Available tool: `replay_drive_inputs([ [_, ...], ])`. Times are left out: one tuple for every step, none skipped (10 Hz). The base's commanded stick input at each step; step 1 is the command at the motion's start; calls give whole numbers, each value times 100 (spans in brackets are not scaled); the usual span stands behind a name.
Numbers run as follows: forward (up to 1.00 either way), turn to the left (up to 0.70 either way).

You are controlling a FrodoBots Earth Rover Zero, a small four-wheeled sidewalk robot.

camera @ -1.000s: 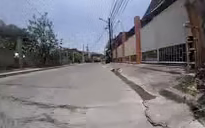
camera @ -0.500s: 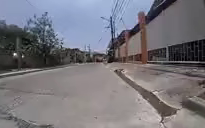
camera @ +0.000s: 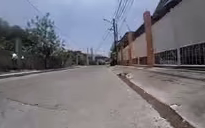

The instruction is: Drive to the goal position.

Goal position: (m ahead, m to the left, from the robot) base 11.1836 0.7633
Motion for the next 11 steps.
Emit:
replay_drive_inputs([
  [100,0],
  [100,0],
  [100,0],
  [100,0],
  [100,0],
  [100,0],
  [100,0],
  [100,0],
  [100,0],
  [100,0],
  [100,0],
])
